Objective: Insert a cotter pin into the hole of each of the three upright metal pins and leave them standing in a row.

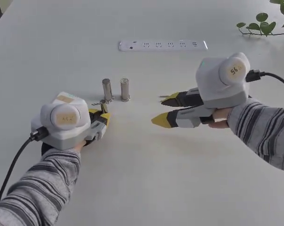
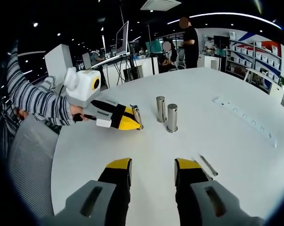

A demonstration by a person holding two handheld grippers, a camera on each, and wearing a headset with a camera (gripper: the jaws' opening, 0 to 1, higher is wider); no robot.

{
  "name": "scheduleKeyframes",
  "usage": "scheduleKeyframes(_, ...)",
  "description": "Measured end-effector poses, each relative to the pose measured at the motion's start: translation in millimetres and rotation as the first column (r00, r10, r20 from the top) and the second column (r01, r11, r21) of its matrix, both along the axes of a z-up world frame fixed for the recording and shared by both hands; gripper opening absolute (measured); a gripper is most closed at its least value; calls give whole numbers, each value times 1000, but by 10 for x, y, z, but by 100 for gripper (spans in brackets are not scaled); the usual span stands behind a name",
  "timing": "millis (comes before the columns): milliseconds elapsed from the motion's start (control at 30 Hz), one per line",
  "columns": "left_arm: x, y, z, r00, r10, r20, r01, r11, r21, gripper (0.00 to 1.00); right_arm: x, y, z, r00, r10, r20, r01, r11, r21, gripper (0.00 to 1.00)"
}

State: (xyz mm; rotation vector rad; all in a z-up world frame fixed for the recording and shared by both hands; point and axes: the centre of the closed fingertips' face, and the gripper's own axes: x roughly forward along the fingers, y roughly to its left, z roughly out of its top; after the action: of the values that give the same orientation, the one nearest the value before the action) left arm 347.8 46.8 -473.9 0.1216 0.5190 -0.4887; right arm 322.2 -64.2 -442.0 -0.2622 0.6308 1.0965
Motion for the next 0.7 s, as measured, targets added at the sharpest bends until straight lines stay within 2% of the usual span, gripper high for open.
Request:
scheduleKeyframes(200,2,8,1,999,-32,3,32,999,-1,6,12,-30,-42,1000,-3,-10,3,1000,-5,33)
scheduleKeyframes(400,-1,6,-14,995,-98,7,98,995,-1,6,20,-40,-45,1000,-3,-12,3,1000,-7,33)
scheduleKeyframes(600,-25,6,-41,989,-146,-7,146,989,-9,6,21,-34,-36,1000,-4,-11,4,1000,-7,32)
scheduleKeyframes(700,-43,7,-70,987,-163,-12,163,987,7,6,27,-29,-46,1000,-3,-13,3,1000,-6,33)
